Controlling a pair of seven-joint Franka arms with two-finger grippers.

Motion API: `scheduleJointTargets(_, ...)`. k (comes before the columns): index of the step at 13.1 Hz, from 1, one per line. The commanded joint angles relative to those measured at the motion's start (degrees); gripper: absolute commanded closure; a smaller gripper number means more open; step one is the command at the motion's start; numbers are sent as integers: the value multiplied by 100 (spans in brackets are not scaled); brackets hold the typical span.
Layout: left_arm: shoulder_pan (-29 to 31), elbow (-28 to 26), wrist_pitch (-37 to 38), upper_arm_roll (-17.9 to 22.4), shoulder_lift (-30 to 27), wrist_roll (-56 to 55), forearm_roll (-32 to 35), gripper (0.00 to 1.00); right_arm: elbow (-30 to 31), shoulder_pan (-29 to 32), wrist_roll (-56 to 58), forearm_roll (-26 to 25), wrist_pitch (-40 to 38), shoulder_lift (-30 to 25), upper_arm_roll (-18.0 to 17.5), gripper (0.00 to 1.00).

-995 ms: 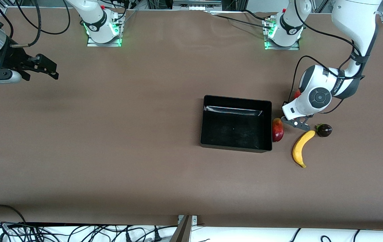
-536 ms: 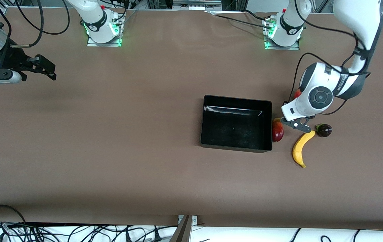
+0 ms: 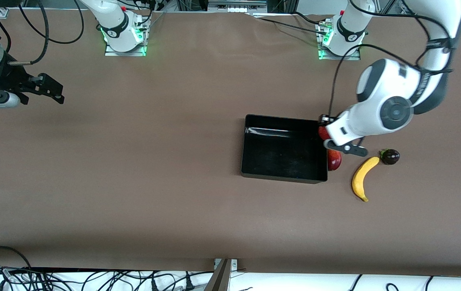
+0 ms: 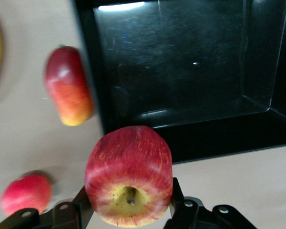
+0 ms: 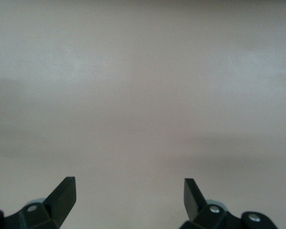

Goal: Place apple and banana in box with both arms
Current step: 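Carry the apple into the black box and open the left gripper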

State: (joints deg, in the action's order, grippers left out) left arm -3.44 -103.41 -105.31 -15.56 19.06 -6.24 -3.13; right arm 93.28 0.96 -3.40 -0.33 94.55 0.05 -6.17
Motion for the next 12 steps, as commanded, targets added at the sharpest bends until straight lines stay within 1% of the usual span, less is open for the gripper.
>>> scheduleJointTargets(1, -235, 102, -646, 0, 685, -150, -74, 100, -169, 71, -3, -72, -42, 56, -51, 0)
scheduleJointTargets(3, -534, 102, -789, 44, 862, -211, -65, 100, -169, 71, -3, -81, -33, 56, -51, 0)
scheduleJointTargets(6, -561, 102, -807, 9, 1493, -202, 505, 100, -169, 71, -3, -72, 28, 56, -51, 0)
scheduleJointTargets(7, -578, 111, -816, 9, 1609, -202, 541, 100, -169, 71, -3, -72, 28, 56, -51, 0)
scheduleJointTargets(8, -613, 120, -824, 9, 1645, -211, 533, 97, -169, 71, -3, -72, 28, 56, -51, 0)
scheduleJointTargets(9, -657, 146, -824, 18, 1645, -220, 542, 62, -169, 71, -3, -72, 28, 56, -51, 0)
scheduleJointTargets(10, -658, 181, -816, 26, 1645, -220, 559, 1, -169, 71, -3, -72, 28, 56, -51, 0)
scheduleJointTargets(12, -649, 338, -729, 0, 1462, -237, 682, 0, -169, 71, -3, -63, 28, 56, -51, 0)
